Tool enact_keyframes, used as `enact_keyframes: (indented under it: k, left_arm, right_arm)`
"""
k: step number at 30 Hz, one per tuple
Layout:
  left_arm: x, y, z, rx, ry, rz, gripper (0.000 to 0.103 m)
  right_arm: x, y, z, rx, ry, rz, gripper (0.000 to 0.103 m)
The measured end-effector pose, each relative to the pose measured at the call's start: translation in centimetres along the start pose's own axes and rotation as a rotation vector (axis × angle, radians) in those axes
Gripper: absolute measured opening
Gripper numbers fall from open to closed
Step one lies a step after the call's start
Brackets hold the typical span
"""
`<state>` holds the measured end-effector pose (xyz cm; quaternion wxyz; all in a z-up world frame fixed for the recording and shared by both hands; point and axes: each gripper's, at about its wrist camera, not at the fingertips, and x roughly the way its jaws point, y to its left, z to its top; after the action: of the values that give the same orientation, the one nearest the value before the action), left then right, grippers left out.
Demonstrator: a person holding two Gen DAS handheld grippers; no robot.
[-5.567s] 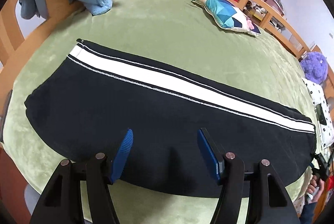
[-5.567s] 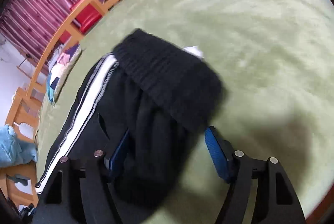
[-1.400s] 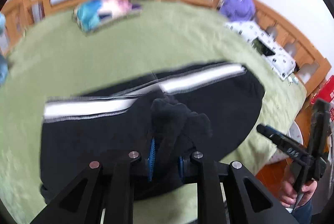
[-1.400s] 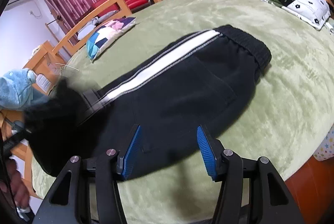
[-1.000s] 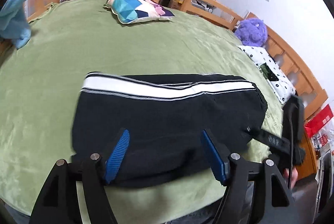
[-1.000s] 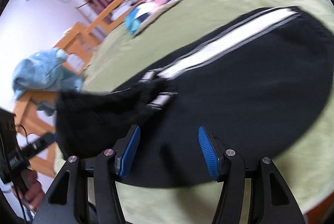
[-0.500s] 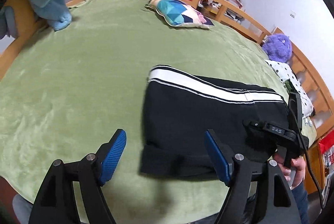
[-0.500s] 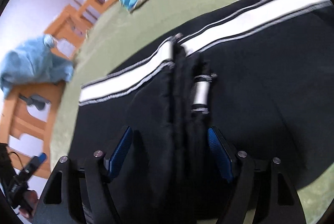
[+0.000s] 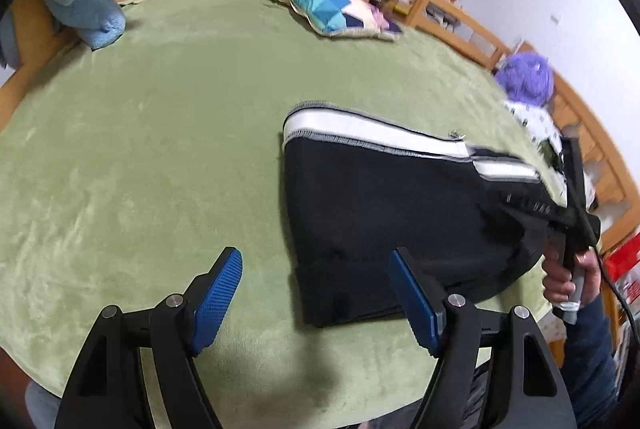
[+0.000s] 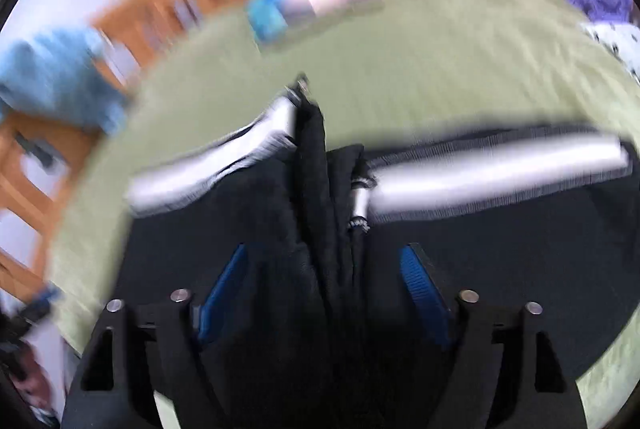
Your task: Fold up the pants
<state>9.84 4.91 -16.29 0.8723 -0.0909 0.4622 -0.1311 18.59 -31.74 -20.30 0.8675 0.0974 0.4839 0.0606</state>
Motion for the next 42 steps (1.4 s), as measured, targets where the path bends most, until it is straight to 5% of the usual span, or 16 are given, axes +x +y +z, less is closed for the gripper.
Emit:
enact_keyframes:
  k: [2,7,10,14,16,19,23,29,31,32,34,35,38,42]
  left_arm:
    - [0.6,-0.1,-0.5,0.019,0.021,-0.004,0.074]
    - [2.8,-0.3,-2.7,0.11,0.088,-0.01,0.074]
    - [4.0,-0.1,-2.7,0.104,0.08,-0.101,0.074]
    - [5.5,-0.6,-2.0,0.1,0.074,-0.16,0.048]
    - [5.2,-0.9,-2.6,0.122,0.071,-0.154,0.026]
    - [3.6,-0.4,-4.8,0.142,0.079,-0.171,0.021]
    - [2.7,0.8,-6.6,0.135,0.13,-0.193,0.001]
    - [0.4,0.4,-3.9,0.144,-0.011,-0.181,0.006]
    - [1.1,-0.1,-2.3,0.163,-0.02,-0.218,0.041]
    - [1.8,-0.4,-1.8,0.172,-0.015,-0.225,0.069]
    - [3.3,-1.1,-1.4,0.208,-0.013,-0.227,0.069]
    - [3.8,-1.5,-1.5,0.227,0.001,-0.208,0.066]
    - [4.8,-1.8,-3.0,0.255,0.051,-0.129,0.028]
    - [3.3,-0.4,-4.3,0.209,0.048,-0.143,0.013]
  right_arm:
    - [1.5,-1.2,-2.2,0.042,0.081,0.014,0.057]
    - [-0.3,-3.0,-6.1,0.159,0.01,0.128,0.063]
    - [-1.0,-3.1,-7.4,0.201,-0.033,0.15,0.063]
    - [-0.8,-2.4,-8.1,0.205,-0.042,0.12,0.063]
    - [-1.0,-2.3,-8.2,0.196,-0.04,0.101,0.063]
    - [-1.3,-2.0,-7.9,0.19,-0.039,0.085,0.063]
    - [-1.2,-2.2,-8.5,0.194,-0.05,0.066,0.064]
    - [-2.3,-2.0,-8.9,0.177,-0.057,0.049,0.063]
    - [-2.6,-2.3,-9.2,0.182,-0.056,0.057,0.063]
    - [-2.7,-2.4,-9.4,0.185,-0.057,0.065,0.064]
    - [-3.0,-2.7,-9.8,0.207,-0.058,0.085,0.065]
    - [-2.9,-2.9,-9.9,0.218,-0.056,0.093,0.065]
    - [-2.8,-3.0,-10.3,0.239,-0.059,0.097,0.065]
    - [-2.9,-2.4,-10.6,0.21,-0.081,0.055,0.054]
